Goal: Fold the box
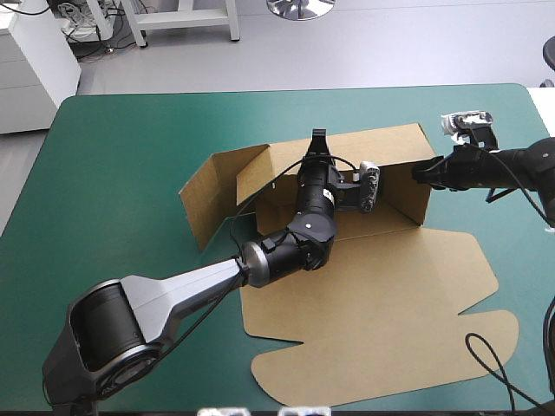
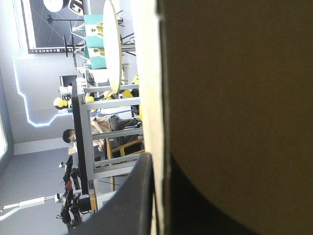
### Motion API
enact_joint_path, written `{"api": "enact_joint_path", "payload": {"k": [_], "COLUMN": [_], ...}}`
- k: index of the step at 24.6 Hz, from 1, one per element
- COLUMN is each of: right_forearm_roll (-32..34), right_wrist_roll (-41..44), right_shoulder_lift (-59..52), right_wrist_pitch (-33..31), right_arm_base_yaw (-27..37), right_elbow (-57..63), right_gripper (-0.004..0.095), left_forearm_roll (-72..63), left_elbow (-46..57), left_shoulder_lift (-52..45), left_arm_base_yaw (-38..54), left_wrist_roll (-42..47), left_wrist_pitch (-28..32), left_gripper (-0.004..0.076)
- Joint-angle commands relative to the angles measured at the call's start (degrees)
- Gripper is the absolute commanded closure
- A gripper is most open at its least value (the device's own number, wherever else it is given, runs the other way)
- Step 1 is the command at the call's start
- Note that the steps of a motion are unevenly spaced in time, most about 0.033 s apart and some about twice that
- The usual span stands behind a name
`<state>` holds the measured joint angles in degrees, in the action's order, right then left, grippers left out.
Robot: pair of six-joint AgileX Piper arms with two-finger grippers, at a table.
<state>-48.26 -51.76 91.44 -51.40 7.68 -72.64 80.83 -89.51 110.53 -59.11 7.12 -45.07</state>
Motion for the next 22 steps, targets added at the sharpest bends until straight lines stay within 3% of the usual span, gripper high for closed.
{"api": "enact_joint_path", "payload": {"k": [1,4,7,15,17,20,22], "right_forearm_roll": [-7.1,-6.6,-6.5,-5.3,-3.8,-3.0,-2.3], "right_wrist_roll": [1.3,-0.1,-2.1,-2.3,-2.3,-2.3,-2.3], "right_shoulder_lift": [0.2,1.8,2.3,2.3,2.3,2.3,2.3], "right_wrist_pitch": [-1.4,-2.5,-2.8,-3.8,-4.5,-4.9,-5.2], "right_arm_base_yaw": [0.0,0.0,0.0,0.0,0.0,0.0,0.0], "right_elbow": [-1.3,-1.3,-1.3,-1.3,-1.3,-1.3,-1.3], "right_gripper": [0.0602,0.0669,0.0904,0.0913,0.0913,0.0914,0.0914], "left_forearm_roll": [-0.2,-0.2,-0.1,0.3,0.3,0.3,0.3], "left_elbow": [-0.9,-0.9,-0.9,-0.9,-0.9,-0.9,-0.9], "left_shoulder_lift": [-3.0,-3.0,-3.0,-3.0,-3.0,-3.0,-3.0], "left_arm_base_yaw": [-0.8,-0.8,-0.8,-0.8,-0.8,-0.8,-0.8], "left_wrist_roll": [0.6,0.6,0.6,3.4,4.4,4.9,6.0], "left_wrist_pitch": [2.0,1.9,1.2,2.0,2.2,2.2,2.2], "left_gripper": [0.0734,0.0734,0.0734,0.0713,0.0639,0.0391,0.0325]}}
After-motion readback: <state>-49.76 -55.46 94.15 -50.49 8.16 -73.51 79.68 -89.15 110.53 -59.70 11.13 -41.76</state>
